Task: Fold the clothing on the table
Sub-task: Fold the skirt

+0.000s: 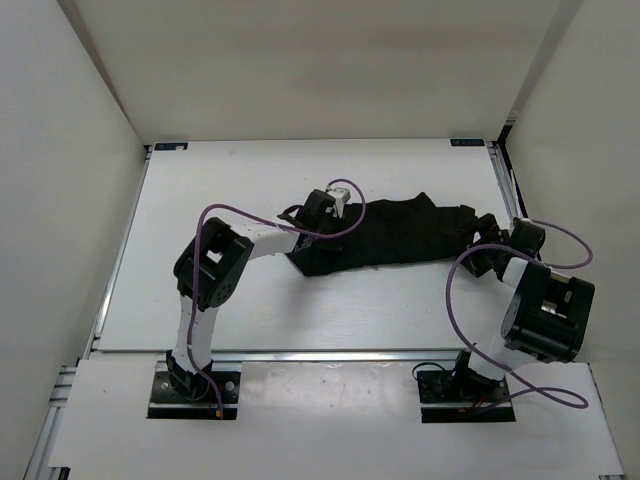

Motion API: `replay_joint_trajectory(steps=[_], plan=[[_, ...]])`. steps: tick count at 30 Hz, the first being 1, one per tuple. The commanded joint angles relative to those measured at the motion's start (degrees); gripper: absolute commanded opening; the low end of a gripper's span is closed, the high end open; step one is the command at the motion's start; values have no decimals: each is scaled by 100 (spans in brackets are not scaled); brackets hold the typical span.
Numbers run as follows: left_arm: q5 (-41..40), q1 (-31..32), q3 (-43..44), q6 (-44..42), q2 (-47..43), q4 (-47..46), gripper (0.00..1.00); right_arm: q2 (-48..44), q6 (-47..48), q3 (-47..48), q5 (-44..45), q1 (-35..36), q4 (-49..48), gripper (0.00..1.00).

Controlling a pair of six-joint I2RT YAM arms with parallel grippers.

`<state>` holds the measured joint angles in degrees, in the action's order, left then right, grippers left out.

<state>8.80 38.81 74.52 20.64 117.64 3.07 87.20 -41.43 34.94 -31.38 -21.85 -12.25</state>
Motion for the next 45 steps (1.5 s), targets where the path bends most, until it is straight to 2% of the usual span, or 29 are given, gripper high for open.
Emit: replay_joint_trajectory(steps=[1, 7, 16, 17, 18, 19, 20, 21, 22, 25, 28, 33, 39, 45], plan=[[52, 21, 89, 1, -189, 141, 8, -89, -22, -172, 386, -135, 197, 99], [174, 4, 273, 10, -75, 221, 8, 499, -295, 328, 264, -48, 522, 99], [254, 74, 467, -69, 74, 369, 6, 1378, -734, 970, 203, 382, 171, 100], [298, 74, 476, -113, 135, 378, 6, 1457, -744, 988, 167, 339, 144, 93], [289, 57, 519, -122, 162, 405, 5, 1597, -822, 1067, -16, 365, -4, 77], [254, 83, 563, -122, 206, 440, 5, 1659, -875, 1120, -166, 357, -75, 69], [280, 83, 598, -122, 224, 423, 4, 1712, -876, 1173, -280, 348, -171, 44], [307, 101, 607, -139, 259, 405, 5, 1843, -841, 1243, -360, 348, -190, 13], [298, 92, 616, -131, 268, 431, 5, 1914, -797, 1330, -474, 339, -233, 0], [350, 31, 634, -122, 294, 414, 4, 1889, -525, 1349, -668, 286, -426, 0], [307, 22, 607, -157, 303, 440, 4, 1459, -34, 1147, -650, 216, -743, 0], [281, -22, 520, -52, 189, 388, 4, 99, 1810, 1155, -343, 646, -595, 0], [298, -48, 283, 106, 101, 221, 2, -905, 3314, 1699, -291, 1963, 308, 0], [394, -75, -34, 308, -13, -139, 2, -1065, 4966, 1815, 342, 3957, 1040, 0]])
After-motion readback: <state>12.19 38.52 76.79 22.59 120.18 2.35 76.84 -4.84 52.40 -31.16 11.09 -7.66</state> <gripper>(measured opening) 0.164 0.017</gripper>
